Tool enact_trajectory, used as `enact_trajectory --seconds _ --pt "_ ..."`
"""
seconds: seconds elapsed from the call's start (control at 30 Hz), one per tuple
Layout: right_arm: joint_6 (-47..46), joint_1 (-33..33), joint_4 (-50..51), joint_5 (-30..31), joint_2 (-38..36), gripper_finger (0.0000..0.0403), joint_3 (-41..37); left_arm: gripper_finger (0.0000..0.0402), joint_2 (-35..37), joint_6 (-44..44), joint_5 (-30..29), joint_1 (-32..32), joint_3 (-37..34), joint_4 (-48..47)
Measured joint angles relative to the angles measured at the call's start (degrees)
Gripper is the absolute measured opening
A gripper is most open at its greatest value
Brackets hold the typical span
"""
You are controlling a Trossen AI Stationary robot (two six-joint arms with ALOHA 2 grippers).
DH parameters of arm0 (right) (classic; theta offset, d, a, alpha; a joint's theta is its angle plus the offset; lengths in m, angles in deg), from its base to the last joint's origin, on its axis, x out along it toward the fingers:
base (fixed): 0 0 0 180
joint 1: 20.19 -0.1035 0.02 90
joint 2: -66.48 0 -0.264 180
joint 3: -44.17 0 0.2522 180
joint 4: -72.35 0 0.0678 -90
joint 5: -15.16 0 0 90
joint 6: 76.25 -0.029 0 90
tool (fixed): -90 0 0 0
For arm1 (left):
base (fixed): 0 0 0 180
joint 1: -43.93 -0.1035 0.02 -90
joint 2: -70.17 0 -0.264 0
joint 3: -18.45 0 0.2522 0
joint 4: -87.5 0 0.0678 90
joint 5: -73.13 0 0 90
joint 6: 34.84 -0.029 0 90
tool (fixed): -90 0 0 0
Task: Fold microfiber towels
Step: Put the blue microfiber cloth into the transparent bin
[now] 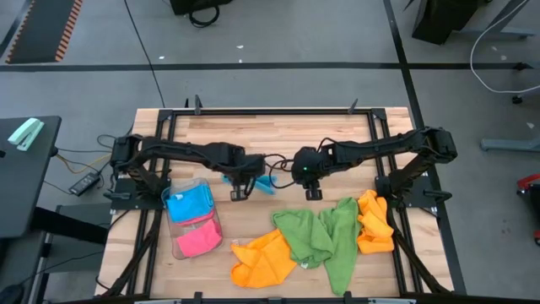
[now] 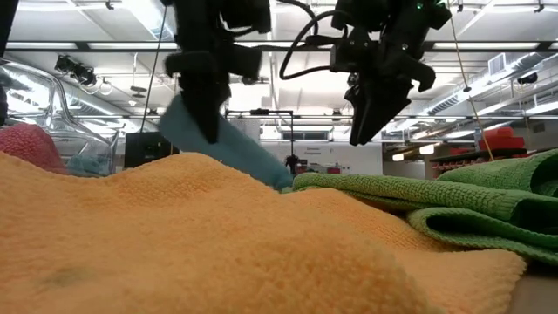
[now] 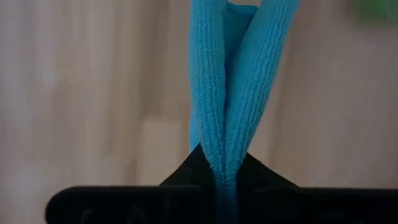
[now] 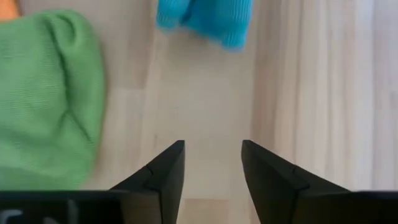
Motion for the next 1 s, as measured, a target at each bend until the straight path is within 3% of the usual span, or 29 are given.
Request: enact_trajectory --seconds 0.1,0.2,0.43,0.7,1.0 --pt "0.71 0.76 -1.03 1.17 0.00 0.0162 0.00 0.0024 0.00 -0.74 -8.06 2.26 2.87 -7.03" --pt "1.80 1.63 -3.29 1.29 -0.02 0.0160 0.00 0.0021 0.00 -0.65 -11.97 4.10 5.63 -12.85" --pt "1.34 2.73 -3.32 1.31 -0.02 0.0160 0.00 0.0019 0.00 4.12 -13.08 9.94 8.80 -22.09" --pt "-0.66 2.56 -3.70 0.85 -0.02 0.0160 0.00 0.0018 0.01 17.88 -17.22 17.94 9.70 -35.42" --pt "-4.45 2.53 -5.18 -0.18 -0.04 0.0160 0.00 0.0018 -3.58 20.31 -21.53 28.36 9.29 -35.02"
